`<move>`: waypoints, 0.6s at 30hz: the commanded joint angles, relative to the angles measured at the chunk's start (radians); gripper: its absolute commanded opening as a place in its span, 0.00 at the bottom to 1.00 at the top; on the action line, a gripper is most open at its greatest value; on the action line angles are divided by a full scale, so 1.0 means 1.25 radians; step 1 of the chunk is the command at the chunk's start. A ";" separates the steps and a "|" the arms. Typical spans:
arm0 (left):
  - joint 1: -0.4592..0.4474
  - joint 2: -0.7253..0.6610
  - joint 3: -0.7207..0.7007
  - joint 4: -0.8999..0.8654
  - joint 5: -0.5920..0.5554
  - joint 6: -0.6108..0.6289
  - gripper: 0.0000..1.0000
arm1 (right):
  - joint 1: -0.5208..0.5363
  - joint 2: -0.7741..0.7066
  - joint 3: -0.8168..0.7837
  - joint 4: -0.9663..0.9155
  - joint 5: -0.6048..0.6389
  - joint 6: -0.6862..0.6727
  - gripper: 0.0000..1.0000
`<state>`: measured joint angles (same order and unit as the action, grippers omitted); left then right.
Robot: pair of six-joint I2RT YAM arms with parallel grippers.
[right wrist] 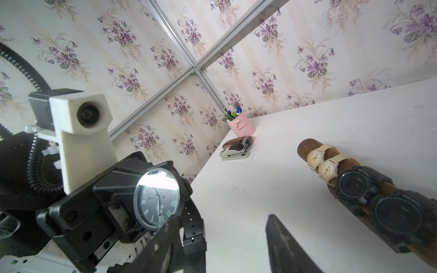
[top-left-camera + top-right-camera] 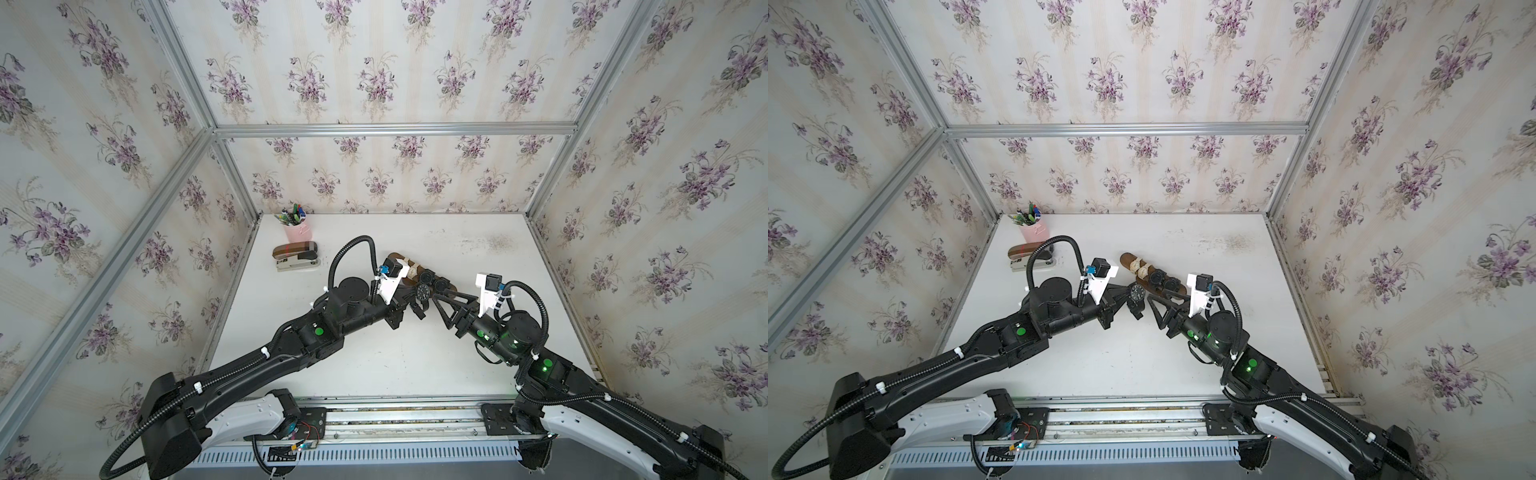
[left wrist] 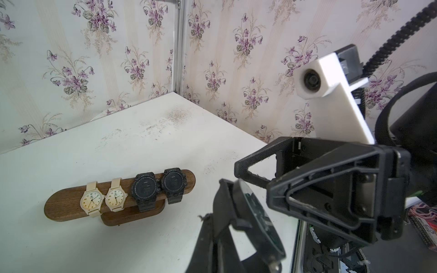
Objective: Place watch on stand
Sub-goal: Pick up the watch at the center of the board.
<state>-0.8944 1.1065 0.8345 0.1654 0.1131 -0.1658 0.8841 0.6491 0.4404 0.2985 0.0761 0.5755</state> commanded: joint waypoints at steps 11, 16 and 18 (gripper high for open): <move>0.001 0.010 0.011 0.018 -0.084 -0.011 0.03 | 0.037 0.034 0.004 0.063 0.004 -0.058 0.58; -0.009 0.087 0.117 -0.141 -0.216 -0.080 0.03 | 0.125 0.051 0.014 0.029 0.191 -0.067 0.56; -0.013 0.108 0.134 -0.167 -0.252 -0.118 0.02 | 0.135 0.075 0.020 0.024 0.210 -0.065 0.55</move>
<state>-0.9054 1.2186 0.9760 0.0444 -0.0933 -0.2386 1.0389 0.7204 0.4545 0.3309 0.2176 0.5018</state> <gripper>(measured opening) 0.060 0.559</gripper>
